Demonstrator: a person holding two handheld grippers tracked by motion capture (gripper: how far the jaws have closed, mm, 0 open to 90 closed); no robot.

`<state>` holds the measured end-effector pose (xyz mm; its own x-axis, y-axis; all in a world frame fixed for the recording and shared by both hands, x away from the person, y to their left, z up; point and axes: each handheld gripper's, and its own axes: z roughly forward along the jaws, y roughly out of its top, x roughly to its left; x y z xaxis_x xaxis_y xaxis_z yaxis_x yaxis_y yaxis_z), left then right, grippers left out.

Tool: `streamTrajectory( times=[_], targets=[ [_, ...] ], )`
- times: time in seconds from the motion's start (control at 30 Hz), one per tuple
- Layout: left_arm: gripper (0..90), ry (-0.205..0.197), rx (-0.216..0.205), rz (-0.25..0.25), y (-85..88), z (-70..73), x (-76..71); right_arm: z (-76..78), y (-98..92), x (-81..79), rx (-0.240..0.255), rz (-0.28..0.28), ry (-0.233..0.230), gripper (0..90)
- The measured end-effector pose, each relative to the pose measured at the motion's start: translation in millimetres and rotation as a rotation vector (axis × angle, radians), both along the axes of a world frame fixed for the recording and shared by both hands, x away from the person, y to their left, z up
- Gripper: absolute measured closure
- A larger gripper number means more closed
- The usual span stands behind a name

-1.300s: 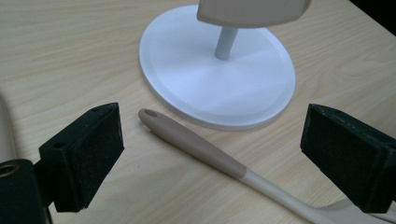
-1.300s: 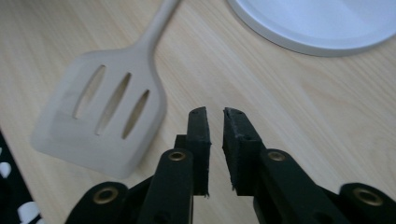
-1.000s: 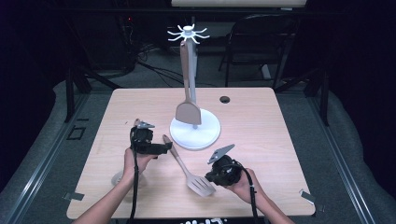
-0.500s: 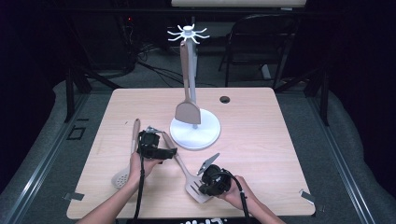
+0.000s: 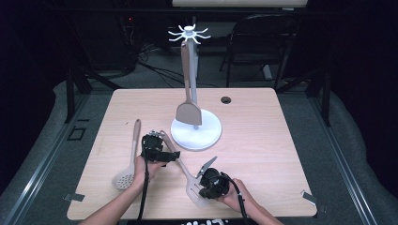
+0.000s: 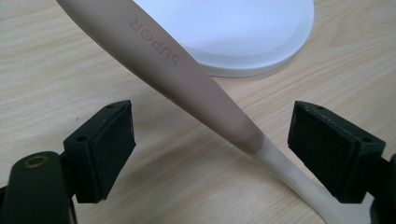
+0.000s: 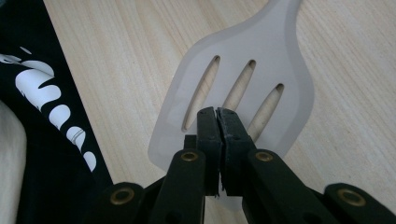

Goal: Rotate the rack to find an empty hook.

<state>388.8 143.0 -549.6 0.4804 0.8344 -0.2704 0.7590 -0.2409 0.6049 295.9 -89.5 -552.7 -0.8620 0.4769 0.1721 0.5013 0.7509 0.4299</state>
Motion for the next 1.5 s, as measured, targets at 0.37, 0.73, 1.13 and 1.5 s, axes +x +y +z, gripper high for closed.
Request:
streamTrajectory(
  times=[0.37, 0.73, 1.13, 1.5],
  targets=[
    [26.2, 0.02, -0.028, 0.001, -6.9, -10.3, 5.0, -0.2, 1.0, -1.0, -0.003, 0.013, -0.011, 88.9],
    [48.9, 0.03, -0.1, -0.017, -6.0, -17.7, 5.1, 0.9, 0.6, 0.1, -0.024, 0.031, -0.018, 88.4],
    [56.9, -0.008, -0.199, -0.02, -1.8, -9.1, -1.9, 0.9, -0.9, 0.3, 0.014, 0.027, 0.002, 83.7],
    [61.6, -0.084, -0.253, -0.027, -3.0, 5.3, -14.2, 7.3, -1.4, 0.1, 0.023, 0.023, 0.001, 66.3]
  ],
)
